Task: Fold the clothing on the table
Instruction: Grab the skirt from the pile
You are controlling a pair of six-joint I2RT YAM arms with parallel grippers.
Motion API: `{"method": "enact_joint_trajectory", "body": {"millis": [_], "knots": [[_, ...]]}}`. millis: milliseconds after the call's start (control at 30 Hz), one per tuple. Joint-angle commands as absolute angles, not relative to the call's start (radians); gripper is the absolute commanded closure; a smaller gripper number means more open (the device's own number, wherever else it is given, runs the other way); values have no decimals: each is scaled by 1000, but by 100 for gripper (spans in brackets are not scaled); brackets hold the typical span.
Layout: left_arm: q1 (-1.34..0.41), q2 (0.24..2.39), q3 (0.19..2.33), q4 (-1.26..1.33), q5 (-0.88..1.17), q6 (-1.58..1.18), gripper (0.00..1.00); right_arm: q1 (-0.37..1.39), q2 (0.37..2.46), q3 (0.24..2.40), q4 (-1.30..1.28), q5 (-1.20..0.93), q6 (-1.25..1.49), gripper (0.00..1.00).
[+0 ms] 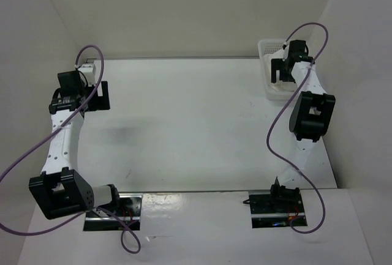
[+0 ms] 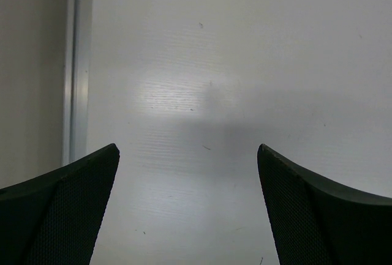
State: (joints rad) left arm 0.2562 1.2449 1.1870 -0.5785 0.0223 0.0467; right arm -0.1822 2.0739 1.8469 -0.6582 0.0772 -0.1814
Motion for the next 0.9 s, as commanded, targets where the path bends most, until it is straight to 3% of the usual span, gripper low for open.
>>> {"method": "enact_joint_trajectory", "body": {"millis": [0,533,600,700,733,867], "knots": [[268,1270,1178,-591,74,11,1,-176,2132,1934,-594,110,-202,1],[268,1356,1177,-601,34,29,1,-167,2364,2052,-523,158,-202,1],[268,1356,1167,-601,34,38,1,-167,2390,2066,-523,158,-212,12],[268,1356,1158,-601,34,38,1,-158,2416,2115,-546,201,-206,86],[268,1356,1158,-601,34,38,1,-147,2428,2132,-561,218,-206,100],[268,1347,1158,-601,43,38,1,-138,2373,2187,-601,248,-206,100]]}}
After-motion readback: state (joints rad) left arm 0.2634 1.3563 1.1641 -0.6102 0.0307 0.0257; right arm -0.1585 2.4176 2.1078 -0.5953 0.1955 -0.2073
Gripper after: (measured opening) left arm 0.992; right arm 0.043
